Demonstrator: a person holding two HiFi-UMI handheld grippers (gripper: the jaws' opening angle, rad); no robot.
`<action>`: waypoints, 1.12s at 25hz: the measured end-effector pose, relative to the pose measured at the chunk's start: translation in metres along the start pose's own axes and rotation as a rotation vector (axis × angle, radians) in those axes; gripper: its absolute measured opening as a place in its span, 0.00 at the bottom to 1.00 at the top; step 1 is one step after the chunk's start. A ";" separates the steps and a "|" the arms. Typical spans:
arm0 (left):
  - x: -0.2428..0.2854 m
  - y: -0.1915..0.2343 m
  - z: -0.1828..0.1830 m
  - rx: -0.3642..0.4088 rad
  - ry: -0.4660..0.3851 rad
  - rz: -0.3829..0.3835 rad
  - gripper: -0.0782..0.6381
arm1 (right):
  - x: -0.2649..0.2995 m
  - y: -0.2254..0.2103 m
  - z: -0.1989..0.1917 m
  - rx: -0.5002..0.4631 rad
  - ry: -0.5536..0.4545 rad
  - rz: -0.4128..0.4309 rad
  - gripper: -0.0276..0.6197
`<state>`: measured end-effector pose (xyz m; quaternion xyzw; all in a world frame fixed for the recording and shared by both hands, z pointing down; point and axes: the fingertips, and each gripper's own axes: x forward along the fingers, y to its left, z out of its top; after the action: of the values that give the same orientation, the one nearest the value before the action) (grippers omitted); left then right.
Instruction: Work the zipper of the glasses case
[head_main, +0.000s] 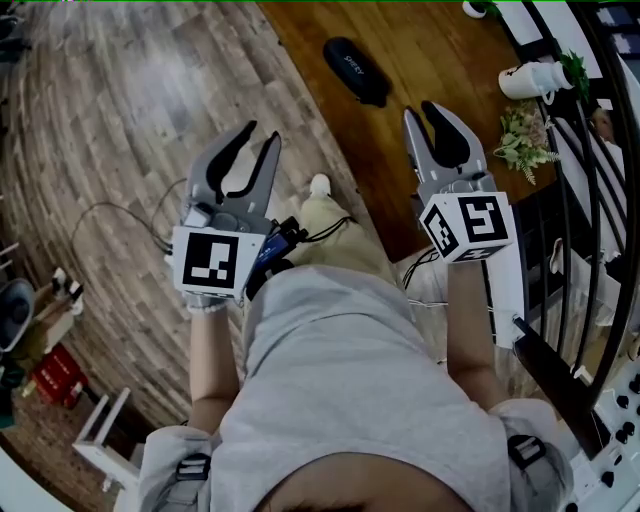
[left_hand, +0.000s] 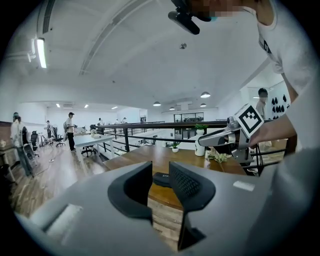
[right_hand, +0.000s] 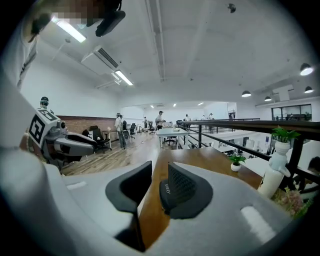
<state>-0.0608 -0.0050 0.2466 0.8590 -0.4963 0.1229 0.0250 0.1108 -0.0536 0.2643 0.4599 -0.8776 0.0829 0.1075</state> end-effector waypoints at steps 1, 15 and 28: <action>0.006 0.001 0.000 0.000 0.004 -0.001 0.25 | 0.004 -0.004 -0.002 0.001 0.007 0.005 0.21; 0.066 0.003 -0.016 0.006 0.060 -0.090 0.26 | 0.053 -0.025 -0.025 -0.048 0.110 0.076 0.29; 0.115 0.018 -0.048 0.035 0.159 -0.168 0.29 | 0.117 -0.026 -0.070 -0.088 0.278 0.173 0.34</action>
<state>-0.0303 -0.1039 0.3191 0.8855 -0.4167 0.1968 0.0595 0.0747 -0.1436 0.3637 0.3615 -0.8934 0.1159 0.2403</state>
